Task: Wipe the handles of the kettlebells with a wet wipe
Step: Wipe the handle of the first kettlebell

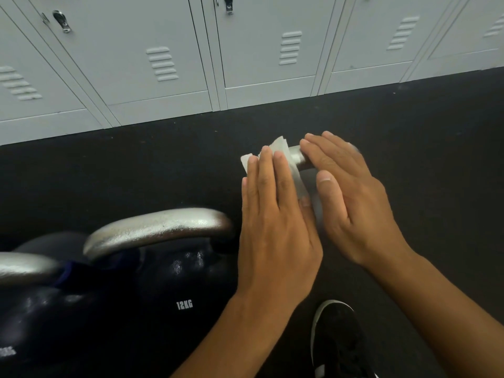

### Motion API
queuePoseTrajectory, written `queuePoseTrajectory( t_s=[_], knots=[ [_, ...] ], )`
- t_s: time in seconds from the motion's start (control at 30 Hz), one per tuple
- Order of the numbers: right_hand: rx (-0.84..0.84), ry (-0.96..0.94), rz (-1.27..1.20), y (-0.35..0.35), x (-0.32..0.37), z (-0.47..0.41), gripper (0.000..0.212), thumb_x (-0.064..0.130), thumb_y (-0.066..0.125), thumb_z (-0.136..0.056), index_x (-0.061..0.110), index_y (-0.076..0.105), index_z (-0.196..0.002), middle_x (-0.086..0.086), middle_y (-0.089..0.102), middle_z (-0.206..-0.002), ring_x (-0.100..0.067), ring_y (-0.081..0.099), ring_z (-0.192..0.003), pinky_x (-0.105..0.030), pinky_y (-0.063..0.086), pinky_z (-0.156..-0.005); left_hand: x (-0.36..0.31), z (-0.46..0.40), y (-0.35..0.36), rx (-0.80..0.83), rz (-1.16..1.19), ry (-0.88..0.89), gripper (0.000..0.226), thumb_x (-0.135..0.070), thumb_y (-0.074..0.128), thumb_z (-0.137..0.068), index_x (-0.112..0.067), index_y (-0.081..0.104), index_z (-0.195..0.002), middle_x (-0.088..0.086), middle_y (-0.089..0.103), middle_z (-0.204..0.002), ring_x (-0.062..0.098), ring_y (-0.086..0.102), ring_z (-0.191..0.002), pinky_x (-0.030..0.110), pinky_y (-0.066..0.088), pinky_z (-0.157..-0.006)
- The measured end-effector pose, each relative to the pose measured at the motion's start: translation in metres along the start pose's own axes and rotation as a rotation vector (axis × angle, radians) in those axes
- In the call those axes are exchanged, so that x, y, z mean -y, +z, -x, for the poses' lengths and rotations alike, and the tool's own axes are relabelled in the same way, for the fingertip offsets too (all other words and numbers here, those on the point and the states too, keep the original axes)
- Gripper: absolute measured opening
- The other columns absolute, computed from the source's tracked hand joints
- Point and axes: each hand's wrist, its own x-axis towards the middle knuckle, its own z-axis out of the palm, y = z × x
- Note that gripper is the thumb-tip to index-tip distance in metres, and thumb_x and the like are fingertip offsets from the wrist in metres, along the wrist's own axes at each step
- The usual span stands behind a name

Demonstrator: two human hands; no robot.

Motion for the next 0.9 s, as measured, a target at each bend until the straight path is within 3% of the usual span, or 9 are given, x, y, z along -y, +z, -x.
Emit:
queuePoseTrajectory(
  t_s=[0.2,0.33,0.53,0.7,0.8,0.9],
  knots=[
    [0.006,-0.009,-0.008,-0.001,-0.001,0.000,0.053,0.026,0.025,-0.109,0.008,0.051,-0.152,-0.003,0.047,-0.159,-0.014,0.031,-0.155,-0.020,0.018,-0.127,0.003,-0.021,-0.001,-0.002,0.140,-0.056,0.060,-0.032,0.031,-0.111,-0.008,0.015,-0.163,0.009,0.018,-0.170,0.022,0.010,-0.159,0.047,0.018,-0.128],
    [0.010,-0.002,-0.025,0.000,-0.001,0.001,0.053,0.027,0.025,-0.109,0.009,0.050,-0.153,-0.001,0.045,-0.160,-0.014,0.030,-0.156,-0.022,0.018,-0.127,-0.002,-0.017,-0.005,-0.012,0.208,-0.177,0.063,-0.039,0.027,-0.108,-0.014,0.012,-0.164,0.003,0.016,-0.171,0.014,0.008,-0.158,0.043,0.021,-0.128],
    [0.009,0.000,-0.016,0.001,-0.002,0.001,0.053,0.028,0.025,-0.109,0.010,0.049,-0.153,0.000,0.045,-0.160,-0.013,0.029,-0.156,-0.020,0.015,-0.127,-0.001,-0.012,-0.004,-0.029,0.196,-0.100,0.064,-0.038,0.022,-0.107,-0.009,0.014,-0.164,0.005,0.014,-0.172,0.015,0.002,-0.160,0.041,0.015,-0.130],
    [0.011,0.017,-0.024,0.001,0.000,0.002,0.054,0.030,0.024,-0.109,0.013,0.049,-0.154,0.004,0.043,-0.161,-0.012,0.027,-0.157,-0.018,0.014,-0.126,0.008,-0.021,-0.003,-0.041,0.194,-0.101,0.060,-0.034,0.035,-0.108,-0.008,0.023,-0.161,0.007,0.027,-0.166,0.017,0.021,-0.155,0.044,0.027,-0.125],
    [0.015,0.024,-0.031,0.002,0.000,0.003,0.054,0.030,0.024,-0.109,0.013,0.048,-0.154,0.003,0.043,-0.161,-0.012,0.026,-0.157,-0.017,0.013,-0.126,0.007,-0.016,-0.005,-0.050,0.195,-0.169,0.062,-0.041,0.029,-0.107,-0.014,0.020,-0.162,0.003,0.026,-0.164,0.012,0.024,-0.151,0.032,0.030,-0.123],
    [0.014,0.020,-0.030,0.002,0.001,0.003,0.054,0.029,0.024,-0.109,0.012,0.048,-0.154,0.001,0.044,-0.161,-0.014,0.027,-0.157,-0.019,0.014,-0.126,-0.004,-0.013,-0.006,-0.064,0.200,-0.181,0.062,-0.042,0.027,-0.106,-0.014,0.022,-0.161,0.004,0.027,-0.164,0.017,0.024,-0.153,0.038,0.032,-0.123]
  ],
)
